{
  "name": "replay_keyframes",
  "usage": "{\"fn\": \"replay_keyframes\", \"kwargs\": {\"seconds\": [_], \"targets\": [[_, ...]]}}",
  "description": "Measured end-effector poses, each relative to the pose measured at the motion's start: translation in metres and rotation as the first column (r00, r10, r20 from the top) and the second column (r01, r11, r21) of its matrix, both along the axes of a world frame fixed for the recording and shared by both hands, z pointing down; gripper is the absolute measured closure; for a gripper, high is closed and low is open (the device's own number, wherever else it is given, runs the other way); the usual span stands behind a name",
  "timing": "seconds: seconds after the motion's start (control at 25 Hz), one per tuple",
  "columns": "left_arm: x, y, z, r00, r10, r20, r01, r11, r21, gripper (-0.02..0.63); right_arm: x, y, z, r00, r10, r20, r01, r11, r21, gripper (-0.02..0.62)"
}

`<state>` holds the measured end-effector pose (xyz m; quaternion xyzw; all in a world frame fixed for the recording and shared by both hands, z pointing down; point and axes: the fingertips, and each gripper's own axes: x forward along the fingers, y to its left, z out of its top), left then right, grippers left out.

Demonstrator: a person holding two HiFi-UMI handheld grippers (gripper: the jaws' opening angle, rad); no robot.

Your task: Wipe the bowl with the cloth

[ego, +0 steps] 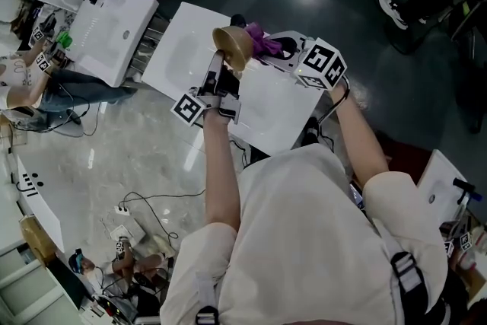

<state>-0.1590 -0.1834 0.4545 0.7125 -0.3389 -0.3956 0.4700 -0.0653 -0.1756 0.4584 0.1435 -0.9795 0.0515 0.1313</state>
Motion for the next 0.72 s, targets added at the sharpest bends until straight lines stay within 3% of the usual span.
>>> {"fn": "replay_keyframes", "kwargs": {"seconds": [0.16,0.32,0.4,0.44,0.48,0.56,0.72], "targets": [[0.000,0.000,0.006,0.999,-0.026,0.032,0.027,0.999,-0.028,0.597,0.003,0.004,0.018,0.999,0.030,-0.036,-0.032,0.999,-0.040,0.482],[-0.004,-0.001,0.010,0.998,-0.050,0.029,0.051,0.998,-0.039,0.597,0.001,0.023,0.047,0.991,0.002,-0.136,-0.009,0.999,-0.054,0.482],[-0.004,-0.004,0.014,0.992,-0.055,0.118,0.062,0.997,-0.055,0.597,-0.005,0.036,0.050,0.989,-0.033,-0.144,0.025,0.998,-0.053,0.482],[-0.006,-0.005,0.019,0.978,-0.062,0.199,0.077,0.995,-0.068,0.597,-0.008,0.042,0.049,0.988,-0.049,-0.146,0.042,0.998,-0.051,0.482],[-0.010,-0.006,0.026,0.951,-0.072,0.300,0.100,0.992,-0.081,0.597,-0.011,0.047,0.049,0.986,-0.063,-0.155,0.056,0.997,-0.046,0.482],[-0.017,-0.007,0.036,0.874,-0.091,0.477,0.152,0.984,-0.092,0.597,-0.015,0.056,0.049,0.979,-0.090,-0.185,0.085,0.996,-0.033,0.482],[-0.018,-0.007,0.044,0.696,-0.100,0.711,0.200,0.978,-0.058,0.597,-0.015,0.073,0.047,0.966,-0.128,-0.223,0.128,0.992,-0.017,0.482]]}}
